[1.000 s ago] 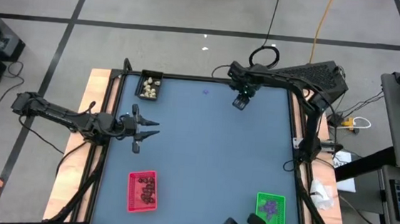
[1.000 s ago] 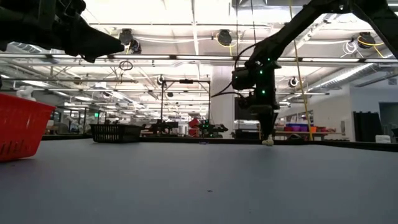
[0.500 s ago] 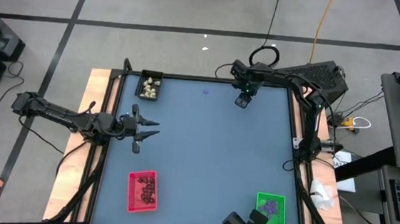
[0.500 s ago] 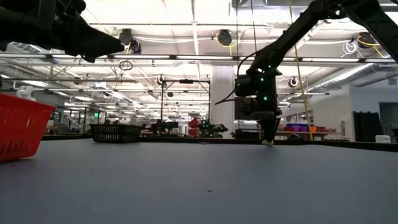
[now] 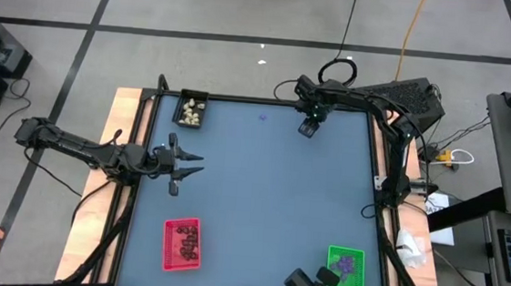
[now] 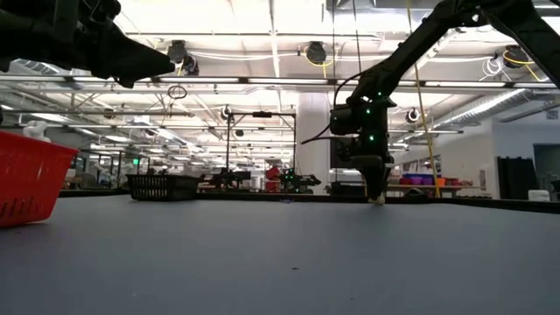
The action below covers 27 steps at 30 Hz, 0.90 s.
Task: Sort Halloween decoration
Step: Put the white skull toy into the black bin
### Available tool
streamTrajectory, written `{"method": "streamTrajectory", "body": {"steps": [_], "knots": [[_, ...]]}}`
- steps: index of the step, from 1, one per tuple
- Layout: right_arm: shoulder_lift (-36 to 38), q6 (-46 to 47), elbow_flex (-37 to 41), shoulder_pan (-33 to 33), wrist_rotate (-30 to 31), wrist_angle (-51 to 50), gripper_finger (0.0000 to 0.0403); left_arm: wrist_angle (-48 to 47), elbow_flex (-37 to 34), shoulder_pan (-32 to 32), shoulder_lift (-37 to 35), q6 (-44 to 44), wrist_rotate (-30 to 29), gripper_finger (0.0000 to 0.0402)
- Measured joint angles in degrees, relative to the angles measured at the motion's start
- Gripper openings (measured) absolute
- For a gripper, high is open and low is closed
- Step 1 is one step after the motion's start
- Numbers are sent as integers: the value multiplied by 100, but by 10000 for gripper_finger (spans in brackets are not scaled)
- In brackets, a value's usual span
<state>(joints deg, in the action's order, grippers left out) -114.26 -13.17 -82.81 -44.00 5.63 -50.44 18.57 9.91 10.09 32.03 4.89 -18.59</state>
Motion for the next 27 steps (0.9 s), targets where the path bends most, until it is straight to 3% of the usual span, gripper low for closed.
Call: {"method": "streamTrajectory", "body": {"steps": [10,20,27], "knots": [[-329,-49,-53,-21,120,-133,141,0,0,0,-2,2,2,129],[-365,-123,-267,-23,184,-266,59,-2,0,0,0,8,0,129],[-366,-141,-586,-8,202,-550,51,-4,-2,0,0,7,-2,129]]}}
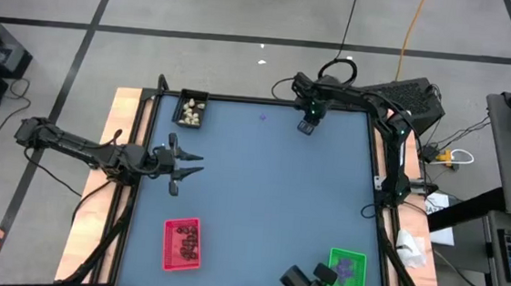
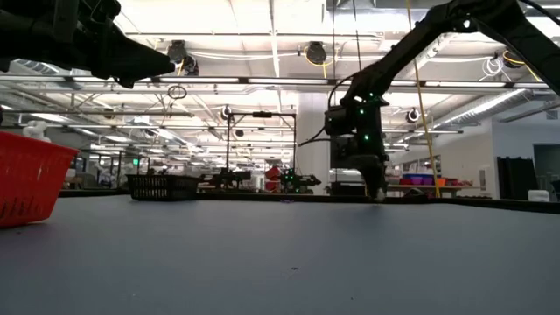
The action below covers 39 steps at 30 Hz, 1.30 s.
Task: Sort Halloween decoration
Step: Put the white skull toy into the black bin
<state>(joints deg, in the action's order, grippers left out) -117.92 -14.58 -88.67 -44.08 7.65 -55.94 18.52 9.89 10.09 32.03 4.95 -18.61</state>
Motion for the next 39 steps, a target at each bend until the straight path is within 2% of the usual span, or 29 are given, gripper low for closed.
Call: {"method": "streamTrajectory", "body": {"steps": [12,19,23,28,34,36,39], "knots": [[8,-12,-1053,592,-108,-430,20,0,0,0,0,-1,-7,129],[12,-28,-1167,1129,-593,-34,2,-2,0,0,0,-2,-11,129],[12,179,-1167,1252,-433,85,5,-2,0,0,0,-9,-11,129],[12,1465,-1167,899,-323,146,42,4,0,0,0,-13,-11,129],[-165,2727,-1167,515,-331,534,122,26,0,1,-1,-15,-12,129],[-311,2900,-1167,416,-340,624,147,26,0,0,-2,-15,-13,129],[-578,2621,-1167,305,-315,640,174,22,0,0,0,-15,-13,129]]}}
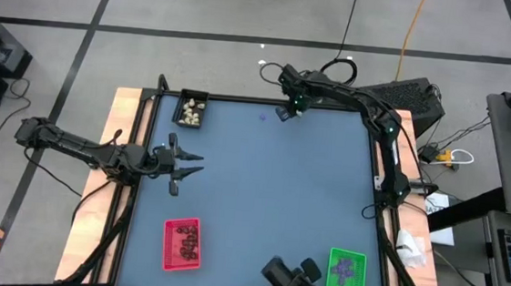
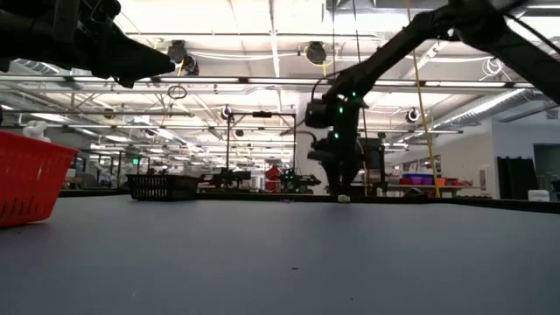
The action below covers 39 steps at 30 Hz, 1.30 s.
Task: Sort Halloween decoration
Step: Put the white skull toy into the black bin
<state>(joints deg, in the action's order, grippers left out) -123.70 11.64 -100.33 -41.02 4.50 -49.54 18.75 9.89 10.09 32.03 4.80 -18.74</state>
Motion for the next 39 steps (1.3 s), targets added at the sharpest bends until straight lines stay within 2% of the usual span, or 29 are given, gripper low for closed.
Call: {"method": "streamTrajectory", "body": {"steps": [5,11,14,23,31,39], "knots": [[-350,-268,0,-97,168,71,189,-24,0,0,0,4,0,129],[-479,-330,-11,-103,149,215,178,-27,0,0,-2,7,0,129],[-487,-228,-11,-102,142,228,159,-24,0,2,-1,7,0,129],[-498,-57,-15,-86,121,170,66,-27,0,0,0,7,1,129],[-375,-105,10,-91,-64,142,79,-27,0,1,0,7,0,129],[-190,-198,20,59,-162,143,66,-27,0,0,-2,9,0,129]]}}
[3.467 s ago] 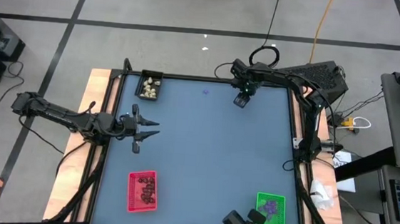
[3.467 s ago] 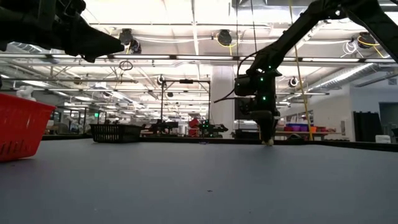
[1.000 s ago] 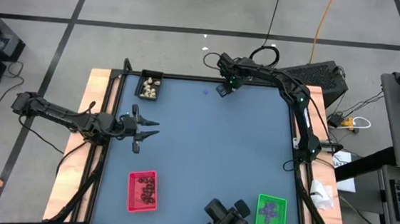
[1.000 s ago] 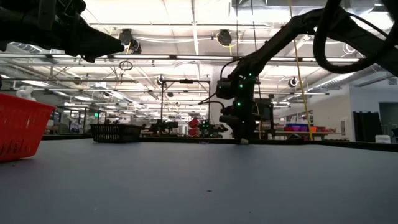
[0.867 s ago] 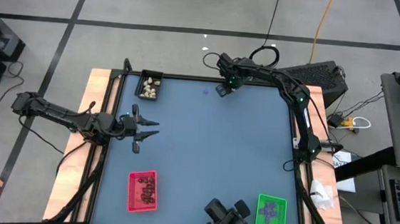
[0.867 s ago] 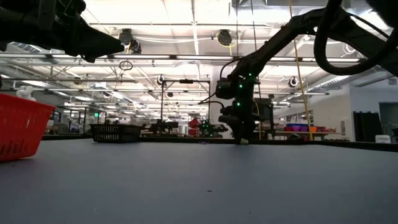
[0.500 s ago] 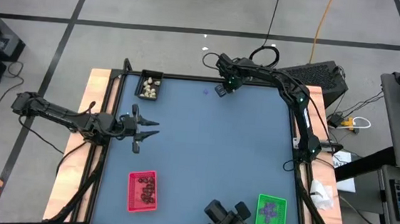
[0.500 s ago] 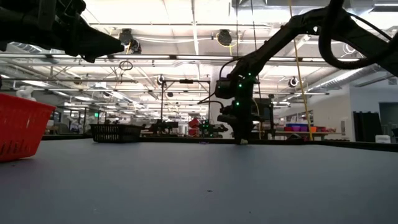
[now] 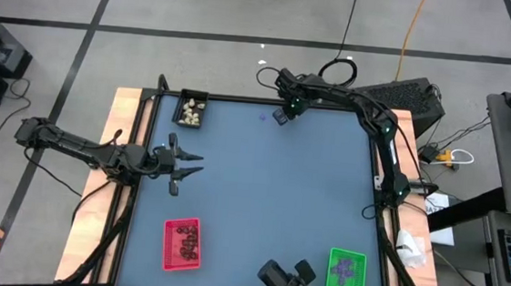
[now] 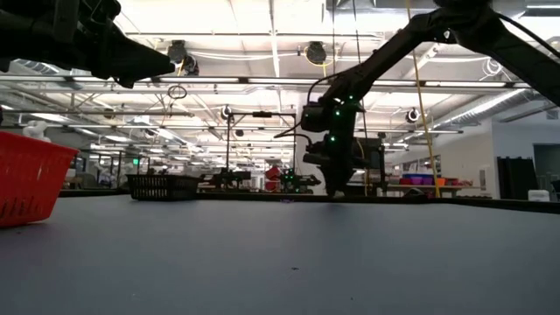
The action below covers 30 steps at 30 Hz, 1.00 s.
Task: Sort Halloween decoration
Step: Put the white skull toy into the black bin
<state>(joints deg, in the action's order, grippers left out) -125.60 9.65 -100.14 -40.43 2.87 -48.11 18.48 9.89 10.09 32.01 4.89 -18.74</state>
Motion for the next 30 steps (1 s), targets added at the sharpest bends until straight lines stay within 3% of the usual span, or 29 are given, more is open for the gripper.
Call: {"method": "streamTrajectory", "body": {"steps": [8,18,25,30], "knots": [[139,-125,-11,388,-207,212,65,2,0,2,2,0,2,129],[170,-140,-11,1327,-614,1065,64,-39,0,1,-175,49,-26,129],[170,-121,-59,1935,-617,1662,65,-641,0,2,-1109,160,-162,129],[170,-42,-61,2260,-616,2614,63,-978,0,2,-1847,167,-186,129]]}}
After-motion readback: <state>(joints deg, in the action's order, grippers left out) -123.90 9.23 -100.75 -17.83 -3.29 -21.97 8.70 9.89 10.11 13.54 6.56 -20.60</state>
